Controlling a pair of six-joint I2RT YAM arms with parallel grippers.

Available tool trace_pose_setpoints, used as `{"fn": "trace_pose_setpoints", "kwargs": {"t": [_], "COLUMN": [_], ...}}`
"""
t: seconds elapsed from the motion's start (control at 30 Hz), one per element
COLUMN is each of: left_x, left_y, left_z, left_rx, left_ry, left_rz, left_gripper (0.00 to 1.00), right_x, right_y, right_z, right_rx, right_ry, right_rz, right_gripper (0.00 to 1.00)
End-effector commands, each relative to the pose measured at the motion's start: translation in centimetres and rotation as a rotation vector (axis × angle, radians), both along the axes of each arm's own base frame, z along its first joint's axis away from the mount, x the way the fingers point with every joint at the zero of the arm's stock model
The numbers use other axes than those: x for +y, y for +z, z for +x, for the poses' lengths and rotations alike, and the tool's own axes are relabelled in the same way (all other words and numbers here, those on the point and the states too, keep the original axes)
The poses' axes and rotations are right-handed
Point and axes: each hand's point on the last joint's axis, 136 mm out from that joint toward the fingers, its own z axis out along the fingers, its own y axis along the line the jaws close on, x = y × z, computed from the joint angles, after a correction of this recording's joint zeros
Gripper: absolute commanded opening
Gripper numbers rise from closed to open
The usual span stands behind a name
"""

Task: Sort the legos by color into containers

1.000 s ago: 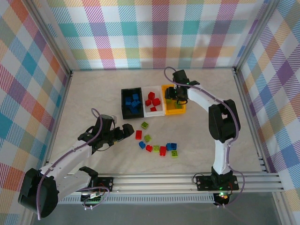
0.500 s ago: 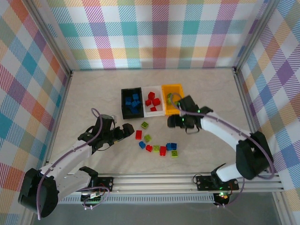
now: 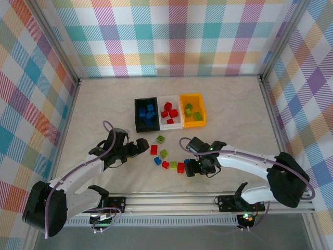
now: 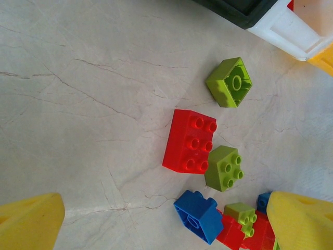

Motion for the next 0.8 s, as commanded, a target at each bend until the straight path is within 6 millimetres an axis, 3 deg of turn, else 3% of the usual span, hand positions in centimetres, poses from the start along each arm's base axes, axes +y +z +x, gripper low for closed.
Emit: {"fn": "trace_pose_setpoints", "kwargs": {"t": [0.0, 0.23, 0.47, 0.63, 0.77], "left_x": [0.2, 0.3, 0.2, 0.1, 0.1], "left_y": [-0.1, -0.5, -0.3, -0.2, -0.1], "left_z": [0.0, -0.1, 0.0, -0.1, -0.1], "left_rx": [-0.010, -0.001, -0.004, -0.004, -0.005], "left_ry": [-0.013, -0.010, -0.013, -0.021, -0.019], "left_rz": [0.003, 0.002, -0.001, -0.005, -0.008], "left_gripper": [1.00, 1.00, 1.00, 1.00, 1.00], "right_x": [1.5, 1.9, 1.8, 1.5, 1.4], "right_y": [-0.2, -1.4, -0.9, 1.0, 4.5], "right_z": [1.0, 1.5, 1.5, 1.3, 2.6], "right_rx": [-0.026, -0.025, -0.037, -0.066, -0.145], "right_ry": [0.003, 0.002, 0.008, 0.021, 0.040], "right_rz": [0.008, -0.024, -0.014, 0.008, 0.037], "right_gripper": [0.71, 0.58, 0.40, 0.36, 0.36]}}
